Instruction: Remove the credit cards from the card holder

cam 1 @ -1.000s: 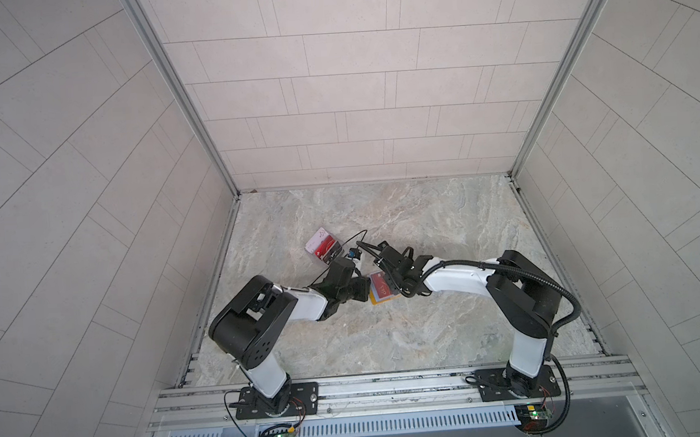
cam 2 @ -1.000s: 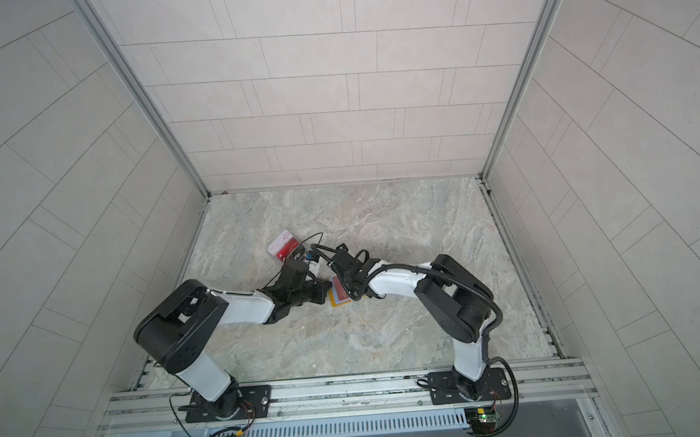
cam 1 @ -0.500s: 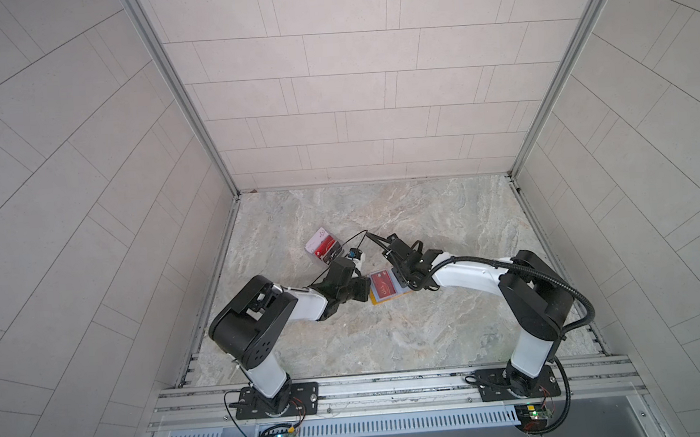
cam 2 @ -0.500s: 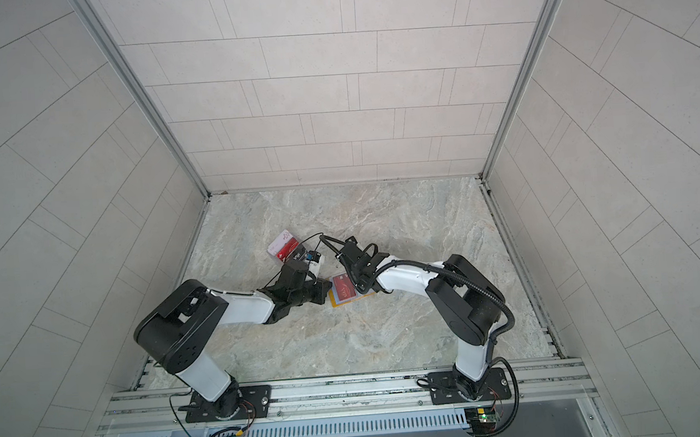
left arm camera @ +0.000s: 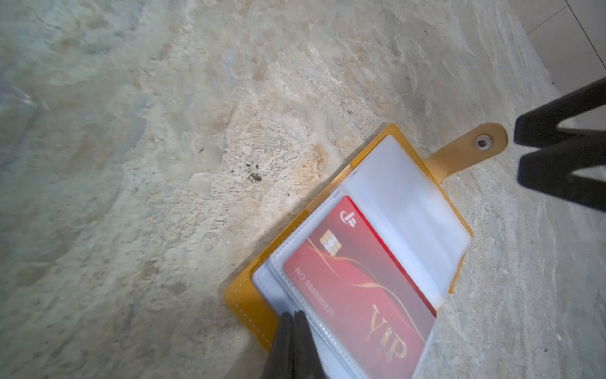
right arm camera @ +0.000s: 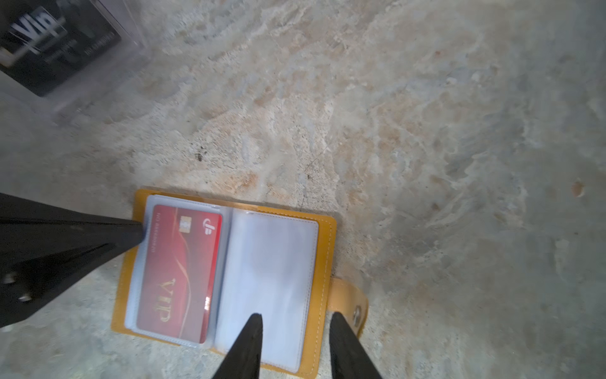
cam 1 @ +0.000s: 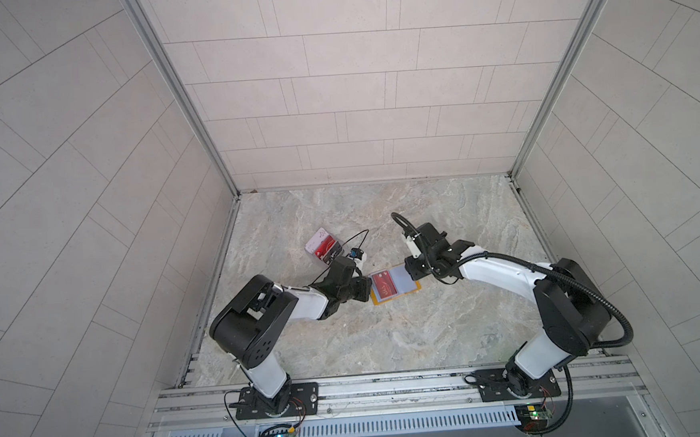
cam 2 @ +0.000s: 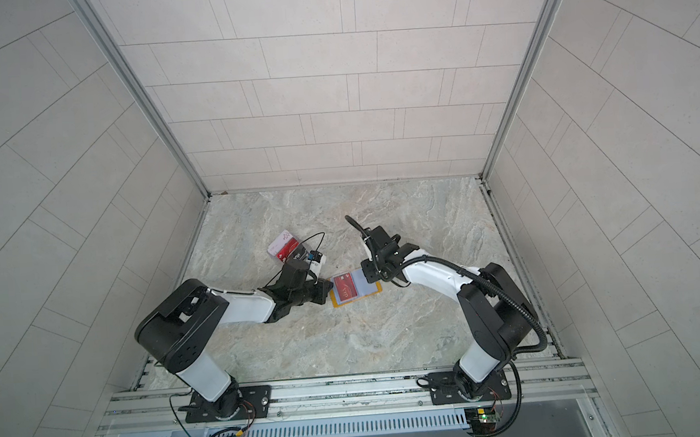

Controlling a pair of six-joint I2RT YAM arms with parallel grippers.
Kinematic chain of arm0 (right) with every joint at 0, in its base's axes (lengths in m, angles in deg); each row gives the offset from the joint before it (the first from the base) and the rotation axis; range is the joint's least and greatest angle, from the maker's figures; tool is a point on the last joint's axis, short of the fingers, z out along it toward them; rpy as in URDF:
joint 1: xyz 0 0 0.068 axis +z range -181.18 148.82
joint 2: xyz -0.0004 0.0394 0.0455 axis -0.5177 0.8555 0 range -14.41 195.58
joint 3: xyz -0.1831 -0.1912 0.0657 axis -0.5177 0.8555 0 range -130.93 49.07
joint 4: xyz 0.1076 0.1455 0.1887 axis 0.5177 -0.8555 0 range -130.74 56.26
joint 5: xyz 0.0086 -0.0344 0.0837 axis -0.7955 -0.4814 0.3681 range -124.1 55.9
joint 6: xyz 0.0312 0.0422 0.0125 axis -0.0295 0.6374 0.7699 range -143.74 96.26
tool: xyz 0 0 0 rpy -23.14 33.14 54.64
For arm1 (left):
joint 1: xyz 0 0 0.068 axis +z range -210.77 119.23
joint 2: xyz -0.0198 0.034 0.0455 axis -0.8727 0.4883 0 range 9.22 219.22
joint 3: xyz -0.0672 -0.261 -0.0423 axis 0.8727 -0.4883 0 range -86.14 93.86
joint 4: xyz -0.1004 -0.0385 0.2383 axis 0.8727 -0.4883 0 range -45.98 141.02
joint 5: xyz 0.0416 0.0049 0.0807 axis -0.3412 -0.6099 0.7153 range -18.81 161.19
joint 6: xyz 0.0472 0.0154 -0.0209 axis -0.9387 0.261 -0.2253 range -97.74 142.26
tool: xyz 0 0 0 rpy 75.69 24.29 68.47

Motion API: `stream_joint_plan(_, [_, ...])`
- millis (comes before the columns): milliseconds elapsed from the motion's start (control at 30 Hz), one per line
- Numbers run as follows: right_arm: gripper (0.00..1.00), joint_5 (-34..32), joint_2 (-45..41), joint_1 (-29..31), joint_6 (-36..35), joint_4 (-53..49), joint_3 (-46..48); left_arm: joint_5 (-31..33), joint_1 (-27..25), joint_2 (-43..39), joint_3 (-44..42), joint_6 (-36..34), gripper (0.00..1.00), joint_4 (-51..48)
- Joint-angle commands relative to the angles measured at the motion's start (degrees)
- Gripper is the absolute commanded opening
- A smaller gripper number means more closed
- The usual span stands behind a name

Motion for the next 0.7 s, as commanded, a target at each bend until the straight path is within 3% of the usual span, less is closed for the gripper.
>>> stream_joint_plan(0, [0.37, 12.80, -1.34, -2.27, 0.92, 0.49, 0.69, -0.66, 0.00, 1.40, 0.89, -1.59, 0.00, -3.48])
stream_joint_plan(333, [0.36, 26.53, 1.01, -6.62, 2.10, 1.54, 1.48, -1.13, 0.04, 2.86, 3.76, -2.87, 0.00, -5.53])
stream_joint_plan(667, [0.34, 30.26, 7.29, -7.06, 5.70, 5.14, 1.84, -1.32, 0.00, 3.73, 5.63, -3.50, 0.00, -6.97])
